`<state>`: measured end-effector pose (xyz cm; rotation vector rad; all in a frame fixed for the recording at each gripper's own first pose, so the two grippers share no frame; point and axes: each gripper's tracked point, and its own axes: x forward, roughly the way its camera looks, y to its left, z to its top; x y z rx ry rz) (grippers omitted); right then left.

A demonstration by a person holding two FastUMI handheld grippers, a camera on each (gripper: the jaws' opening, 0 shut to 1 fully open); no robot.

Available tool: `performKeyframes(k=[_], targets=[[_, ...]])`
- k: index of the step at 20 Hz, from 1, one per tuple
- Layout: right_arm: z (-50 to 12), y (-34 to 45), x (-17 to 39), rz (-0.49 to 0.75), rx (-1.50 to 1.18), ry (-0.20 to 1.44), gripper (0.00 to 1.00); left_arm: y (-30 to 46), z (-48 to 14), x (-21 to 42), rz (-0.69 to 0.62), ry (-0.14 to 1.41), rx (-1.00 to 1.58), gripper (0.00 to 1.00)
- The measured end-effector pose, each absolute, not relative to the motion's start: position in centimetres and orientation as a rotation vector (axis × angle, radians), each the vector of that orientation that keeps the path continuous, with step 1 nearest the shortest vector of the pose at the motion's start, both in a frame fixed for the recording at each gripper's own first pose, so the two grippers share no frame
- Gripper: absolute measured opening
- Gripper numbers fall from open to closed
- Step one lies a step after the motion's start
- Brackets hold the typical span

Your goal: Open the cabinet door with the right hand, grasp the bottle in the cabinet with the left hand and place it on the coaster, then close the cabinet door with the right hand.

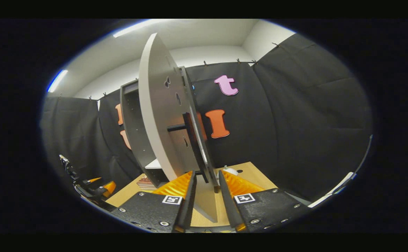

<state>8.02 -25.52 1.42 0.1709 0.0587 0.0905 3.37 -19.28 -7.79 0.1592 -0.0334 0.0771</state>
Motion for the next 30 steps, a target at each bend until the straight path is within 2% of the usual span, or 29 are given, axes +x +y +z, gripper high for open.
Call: performKeyframes(k=[3, 10, 21, 22, 23, 24, 25, 26, 27, 30], targets=[[1.2, -25.6, 8.2, 0.092, 0.185, 0.054, 0.46, -18.0, -7.3, 3.2, 0.101, -0.036, 0.163, 0.95], [0.8, -22.5, 8.4, 0.144, 0.186, 0.041, 0.46, -16.6, -7.0, 2.9, 0.116, -0.038, 0.174, 0.95], [-0.1, -11.4, 11.2, 0.342, 0.155, 0.059, 0.46, -11.9, -5.3, 2.5, 0.183, -0.053, 0.148, 0.95], [-0.1, -10.2, 11.6, 0.355, 0.152, 0.062, 0.56, -11.3, -5.2, 2.6, 0.186, -0.055, 0.146, 0.95], [-0.1, -9.1, 12.1, 0.368, 0.153, 0.062, 0.47, -10.8, -5.1, 2.7, 0.187, -0.055, 0.144, 0.95], [-0.1, -7.6, 13.0, 0.374, 0.153, 0.068, 0.48, -10.2, -5.0, 3.2, 0.186, -0.055, 0.141, 0.95], [-0.2, -6.4, 13.8, 0.374, 0.157, 0.074, 0.41, -9.5, -4.8, 3.6, 0.187, -0.058, 0.133, 0.94], [-0.2, -5.5, 14.8, 0.379, 0.163, 0.075, 0.44, -8.8, -4.5, 4.1, 0.189, -0.068, 0.121, 0.95], [-0.5, -3.9, 15.7, 0.388, 0.169, 0.079, 0.56, -8.0, -4.2, 4.7, 0.192, -0.072, 0.110, 0.95], [-0.9, 0.4, 19.6, 0.395, 0.166, 0.080, 0.59, -5.4, -3.4, 6.2, 0.195, -0.085, 0.086, 0.95]])
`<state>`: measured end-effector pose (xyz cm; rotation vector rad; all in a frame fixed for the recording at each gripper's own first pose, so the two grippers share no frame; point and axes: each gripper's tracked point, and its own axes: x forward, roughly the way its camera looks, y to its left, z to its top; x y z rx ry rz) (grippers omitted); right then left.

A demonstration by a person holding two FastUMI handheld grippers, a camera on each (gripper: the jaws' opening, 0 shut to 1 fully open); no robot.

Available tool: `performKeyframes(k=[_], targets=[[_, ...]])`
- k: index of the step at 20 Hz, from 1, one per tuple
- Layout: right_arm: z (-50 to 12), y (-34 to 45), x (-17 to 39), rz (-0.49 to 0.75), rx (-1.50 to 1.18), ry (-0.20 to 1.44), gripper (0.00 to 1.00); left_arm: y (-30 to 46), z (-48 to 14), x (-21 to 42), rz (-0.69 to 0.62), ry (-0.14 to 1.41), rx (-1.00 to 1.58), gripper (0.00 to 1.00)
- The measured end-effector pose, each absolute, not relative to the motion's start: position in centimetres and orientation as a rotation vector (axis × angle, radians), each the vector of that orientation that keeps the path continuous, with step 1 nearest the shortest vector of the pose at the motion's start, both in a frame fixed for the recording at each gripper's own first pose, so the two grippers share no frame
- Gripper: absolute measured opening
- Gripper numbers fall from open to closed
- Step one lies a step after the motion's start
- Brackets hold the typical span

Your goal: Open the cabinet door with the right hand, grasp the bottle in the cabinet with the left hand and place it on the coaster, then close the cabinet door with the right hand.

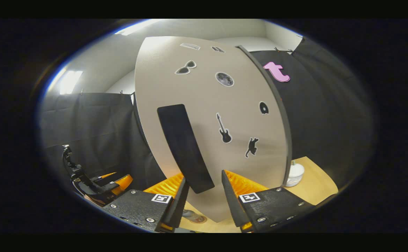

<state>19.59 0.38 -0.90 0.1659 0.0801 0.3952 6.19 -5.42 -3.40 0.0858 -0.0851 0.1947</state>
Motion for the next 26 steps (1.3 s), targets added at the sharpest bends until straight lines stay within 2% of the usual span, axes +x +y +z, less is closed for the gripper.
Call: performKeyframes(k=[3, 4, 8, 9, 10, 11, 16, 22, 26], targets=[[-0.8, 2.0, 20.6, 0.367, 0.065, 0.049, 0.53, -3.2, -2.8, 7.9, 0.194, -0.093, 0.078, 0.94], [-0.8, 2.4, 21.3, 0.353, 0.037, 0.044, 0.56, -2.7, -2.7, 8.6, 0.191, -0.096, 0.070, 0.95], [-1.5, 3.4, 23.9, 0.278, -0.021, 0.022, 0.53, -0.6, -2.9, 10.9, 0.171, -0.092, 0.044, 0.95], [-1.5, 3.6, 24.5, 0.262, -0.032, 0.014, 0.60, -0.3, -3.1, 11.5, 0.160, -0.088, 0.037, 0.95], [-1.5, 3.7, 25.0, 0.246, -0.041, 0.011, 0.53, -0.1, -3.3, 12.1, 0.149, -0.086, 0.029, 0.95], [-1.6, 3.7, 25.3, 0.228, -0.047, 0.006, 0.56, 0.1, -3.4, 12.7, 0.138, -0.082, 0.022, 0.95], [-2.4, 3.5, 27.6, 0.157, -0.058, -0.014, 0.60, 0.7, -4.3, 15.2, 0.088, -0.070, 0.006, 0.95], [-3.4, 2.5, 29.5, 0.106, -0.012, -0.027, 0.70, 0.7, -5.6, 17.2, 0.053, -0.035, -0.028, 0.95], [-4.0, 2.3, 30.6, 0.066, -0.088, -0.041, 0.72, 0.1, -5.9, 17.7, 0.043, -0.018, -0.047, 0.95]])
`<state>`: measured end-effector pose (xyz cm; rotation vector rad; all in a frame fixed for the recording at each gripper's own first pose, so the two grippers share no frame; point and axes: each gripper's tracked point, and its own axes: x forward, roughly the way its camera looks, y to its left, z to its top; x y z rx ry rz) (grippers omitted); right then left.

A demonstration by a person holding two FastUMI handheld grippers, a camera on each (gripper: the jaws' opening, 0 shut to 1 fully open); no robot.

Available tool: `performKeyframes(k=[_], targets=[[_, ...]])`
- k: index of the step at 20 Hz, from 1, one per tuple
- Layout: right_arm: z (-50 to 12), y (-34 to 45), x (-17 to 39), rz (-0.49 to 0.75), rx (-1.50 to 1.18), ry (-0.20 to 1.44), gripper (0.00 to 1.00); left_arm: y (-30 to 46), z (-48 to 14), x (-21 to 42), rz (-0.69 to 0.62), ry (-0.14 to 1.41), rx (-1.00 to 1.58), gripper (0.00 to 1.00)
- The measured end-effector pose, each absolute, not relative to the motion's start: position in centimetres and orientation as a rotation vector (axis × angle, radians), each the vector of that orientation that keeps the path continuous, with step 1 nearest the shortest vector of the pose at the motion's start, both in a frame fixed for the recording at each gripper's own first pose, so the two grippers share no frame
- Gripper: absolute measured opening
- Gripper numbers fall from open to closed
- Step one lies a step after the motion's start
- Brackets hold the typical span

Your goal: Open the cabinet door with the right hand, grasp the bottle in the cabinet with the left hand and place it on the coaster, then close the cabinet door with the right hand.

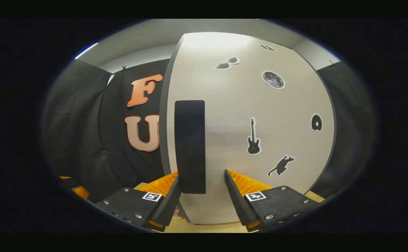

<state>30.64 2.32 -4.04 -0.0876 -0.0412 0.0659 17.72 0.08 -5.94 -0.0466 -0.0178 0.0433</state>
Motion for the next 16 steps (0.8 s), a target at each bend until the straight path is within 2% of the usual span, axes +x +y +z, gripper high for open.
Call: performKeyframes(k=[9, 12, 13, 16], targets=[[-4.5, 2.0, 30.1, 0.092, -0.049, -0.008, 0.77, -1.9, -5.2, 15.1, 0.063, -0.010, -0.048, 0.95], [-5.1, 1.3, 27.4, 0.111, -0.050, 0.010, 0.78, -3.0, -4.7, 13.7, 0.073, -0.014, -0.043, 0.95], [-5.2, 1.0, 25.9, 0.116, -0.065, 0.018, 0.81, -3.7, -4.5, 13.2, 0.068, -0.016, -0.050, 0.95], [-5.6, -1.1, 21.0, 0.122, -0.102, 0.017, 0.82, -5.7, -3.7, 11.7, 0.064, -0.021, -0.051, 0.94]])
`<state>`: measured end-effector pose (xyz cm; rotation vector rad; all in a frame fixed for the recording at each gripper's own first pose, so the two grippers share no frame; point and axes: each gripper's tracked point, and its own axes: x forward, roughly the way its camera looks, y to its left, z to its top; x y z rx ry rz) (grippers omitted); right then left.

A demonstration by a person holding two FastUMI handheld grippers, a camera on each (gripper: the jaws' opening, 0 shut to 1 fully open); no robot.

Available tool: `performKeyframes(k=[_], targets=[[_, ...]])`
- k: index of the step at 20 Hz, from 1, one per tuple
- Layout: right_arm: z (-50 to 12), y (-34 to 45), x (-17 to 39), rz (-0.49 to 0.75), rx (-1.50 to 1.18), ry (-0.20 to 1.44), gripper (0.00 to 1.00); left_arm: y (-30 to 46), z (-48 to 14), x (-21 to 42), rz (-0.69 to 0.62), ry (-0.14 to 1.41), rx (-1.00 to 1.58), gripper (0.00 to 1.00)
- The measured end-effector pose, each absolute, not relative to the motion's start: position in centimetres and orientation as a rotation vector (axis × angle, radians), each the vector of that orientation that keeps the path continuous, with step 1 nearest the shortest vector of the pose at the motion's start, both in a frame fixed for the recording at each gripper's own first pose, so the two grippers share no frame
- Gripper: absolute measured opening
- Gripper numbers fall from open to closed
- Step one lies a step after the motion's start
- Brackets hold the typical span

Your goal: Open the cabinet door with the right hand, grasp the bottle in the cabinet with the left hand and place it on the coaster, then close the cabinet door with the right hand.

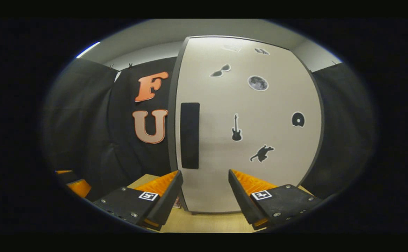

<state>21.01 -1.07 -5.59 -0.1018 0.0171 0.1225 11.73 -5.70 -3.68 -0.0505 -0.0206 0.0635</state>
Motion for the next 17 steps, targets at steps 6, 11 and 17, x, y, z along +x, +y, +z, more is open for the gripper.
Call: performKeyframes(k=[6, 11, 17], targets=[[-5.8, -7.3, 11.7, 0.092, -0.081, 0.027, 0.83, -11.3, -1.8, 8.3, 0.039, -0.029, -0.042, 0.95], [-4.8, -11.8, 5.6, 0.063, -0.046, -0.017, 0.87, -16.0, -0.3, 4.9, 0.027, -0.050, -0.025, 0.95], [-4.6, -14.3, 2.4, 0.056, -0.006, -0.050, 0.88, -18.4, 1.0, 1.7, 0.047, -0.080, 0.003, 0.94]])
